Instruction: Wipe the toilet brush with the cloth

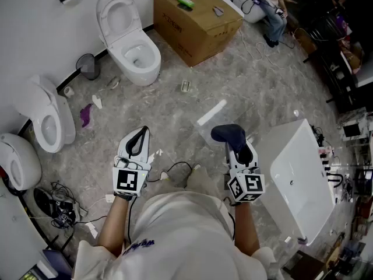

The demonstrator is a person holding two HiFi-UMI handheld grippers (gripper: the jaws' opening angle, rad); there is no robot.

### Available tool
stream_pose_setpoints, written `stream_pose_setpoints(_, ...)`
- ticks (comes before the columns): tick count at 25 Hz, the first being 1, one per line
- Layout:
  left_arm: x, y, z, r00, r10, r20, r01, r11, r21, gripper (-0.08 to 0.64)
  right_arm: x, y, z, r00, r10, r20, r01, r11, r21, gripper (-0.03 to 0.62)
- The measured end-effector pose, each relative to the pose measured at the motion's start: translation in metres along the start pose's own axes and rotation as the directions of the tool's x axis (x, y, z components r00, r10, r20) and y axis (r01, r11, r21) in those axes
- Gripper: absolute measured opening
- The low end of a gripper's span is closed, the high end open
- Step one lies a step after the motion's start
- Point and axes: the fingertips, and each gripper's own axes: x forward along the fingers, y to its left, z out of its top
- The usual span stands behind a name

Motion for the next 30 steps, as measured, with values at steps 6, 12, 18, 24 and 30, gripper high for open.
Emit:
stream_pose_setpoints(6, -0.007, 0.008, -0.014, 0.999, 0.005, -0.036, -0.006, 1.0, -0.006, 0.0, 0.008, 0.006, -0.006, 1.0, 0.012, -0.029, -0.012, 1.0, -0.007, 0.173)
stream_pose_setpoints(12, 0.0, 0.01, -0.033, 0.995, 0.054, -0.085, -0.057, 0.998, -0.034, 0.0, 0.025, -0.007, -0.018, 0.996, 0.046, -0.078, -0.048, 0.999, -0.014, 0.176)
stream_pose_setpoints(18, 0.035, -0.004, -0.045, 0.986, 0.084, -0.142, -0.087, 0.996, -0.019, 0.0, 0.066, -0.054, -0.037, 0.989, 0.066, -0.13, -0.066, 0.998, 0.005, 0.178)
stream_pose_setpoints(24, 0.121, 0.003, -0.05, 0.962, 0.17, -0.214, -0.178, 0.984, -0.018, 0.0, 0.156, -0.121, -0.05, 0.975, 0.124, -0.186, -0.124, 0.992, 0.009, 0.179)
stream_pose_setpoints(30, 0.181, -0.012, -0.016, 0.969, 0.196, -0.15, -0.197, 0.98, 0.007, 0.0, 0.231, -0.186, -0.062, 0.959, 0.173, -0.224, -0.178, 0.984, -0.003, 0.179)
